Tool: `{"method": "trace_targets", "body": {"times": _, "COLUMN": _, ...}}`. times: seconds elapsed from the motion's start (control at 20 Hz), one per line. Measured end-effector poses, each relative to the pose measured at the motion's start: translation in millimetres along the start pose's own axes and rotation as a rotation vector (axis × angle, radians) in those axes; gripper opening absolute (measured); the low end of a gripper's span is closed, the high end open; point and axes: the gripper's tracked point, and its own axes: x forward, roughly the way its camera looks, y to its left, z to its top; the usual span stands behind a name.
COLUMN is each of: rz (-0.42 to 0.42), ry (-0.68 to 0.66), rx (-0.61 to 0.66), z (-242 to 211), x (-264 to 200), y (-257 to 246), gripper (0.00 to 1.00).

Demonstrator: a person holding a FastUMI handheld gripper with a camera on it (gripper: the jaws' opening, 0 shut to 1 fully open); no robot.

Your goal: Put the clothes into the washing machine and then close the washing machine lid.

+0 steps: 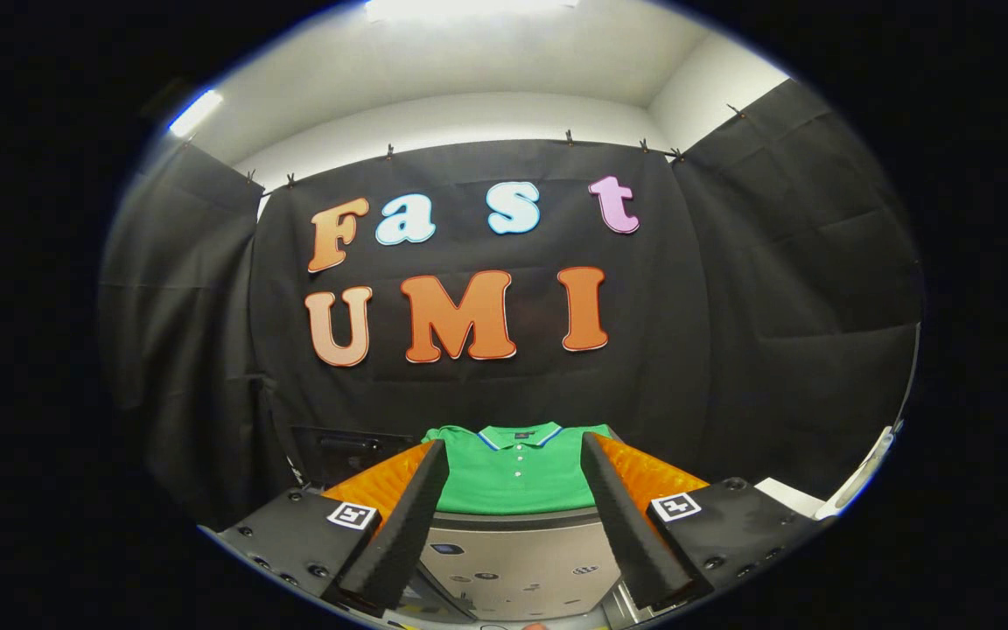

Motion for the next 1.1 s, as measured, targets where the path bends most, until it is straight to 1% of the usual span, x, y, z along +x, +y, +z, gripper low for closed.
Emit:
{"method": "trace_targets", "body": {"times": 0.4, "rz": 0.006, "ry": -0.004, "rx": 0.009, "z": 3.2, "x": 2.0, "y": 5.1, "gripper": 0.98}}
{"method": "trace_targets", "body": {"times": 0.75, "rz": 0.008, "ry": -0.003, "rx": -0.008, "z": 6.5, "x": 8.6, "y": 10.2, "gripper": 0.98}}
{"method": "trace_targets", "body": {"times": 1.1, "rz": -0.001, "ry": 0.001, "rx": -0.021, "z": 7.0, "x": 37.0, "y": 24.3, "gripper": 0.98}}
